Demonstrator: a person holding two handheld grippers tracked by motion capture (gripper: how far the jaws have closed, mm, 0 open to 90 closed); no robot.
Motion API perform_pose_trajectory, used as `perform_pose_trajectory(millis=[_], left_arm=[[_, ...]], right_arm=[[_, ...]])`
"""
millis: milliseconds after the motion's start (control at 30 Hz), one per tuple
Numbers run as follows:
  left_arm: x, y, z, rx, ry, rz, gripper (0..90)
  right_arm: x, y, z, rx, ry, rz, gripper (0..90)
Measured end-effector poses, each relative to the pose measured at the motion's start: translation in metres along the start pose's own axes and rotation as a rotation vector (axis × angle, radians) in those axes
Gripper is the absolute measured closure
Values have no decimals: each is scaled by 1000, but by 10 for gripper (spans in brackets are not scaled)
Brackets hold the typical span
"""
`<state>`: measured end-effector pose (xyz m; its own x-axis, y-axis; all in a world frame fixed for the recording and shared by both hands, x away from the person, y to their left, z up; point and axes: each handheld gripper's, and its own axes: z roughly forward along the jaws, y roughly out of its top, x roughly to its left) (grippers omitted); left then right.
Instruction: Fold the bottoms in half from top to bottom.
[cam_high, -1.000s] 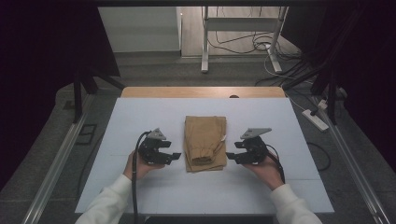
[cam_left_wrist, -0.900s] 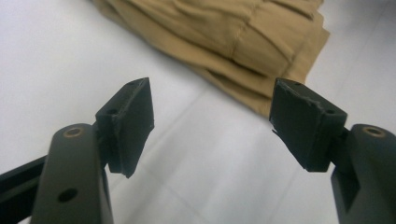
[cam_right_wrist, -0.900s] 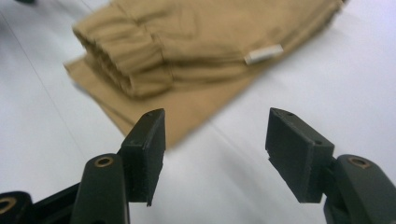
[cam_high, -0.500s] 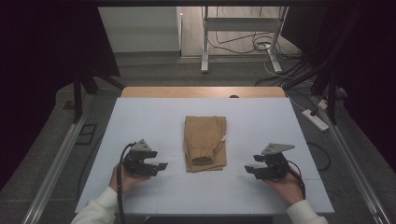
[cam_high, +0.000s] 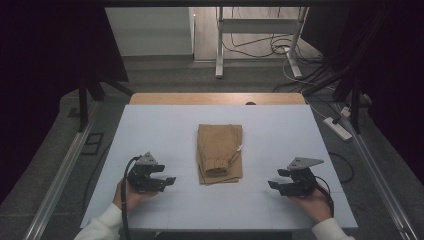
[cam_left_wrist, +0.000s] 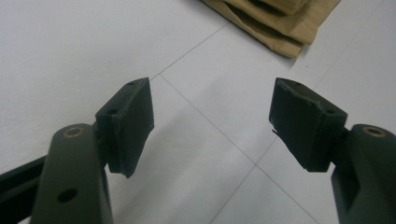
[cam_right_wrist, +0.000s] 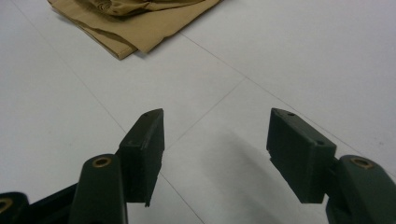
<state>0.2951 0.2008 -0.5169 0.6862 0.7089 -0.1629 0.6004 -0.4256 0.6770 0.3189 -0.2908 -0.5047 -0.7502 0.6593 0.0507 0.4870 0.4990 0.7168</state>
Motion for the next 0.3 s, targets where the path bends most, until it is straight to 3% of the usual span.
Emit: perform_pose_trajectory(millis=[300], left_arm=[[0,1,2,5,11,7,296]], right_arm=[[1,1,0,-8,7,-12,359]])
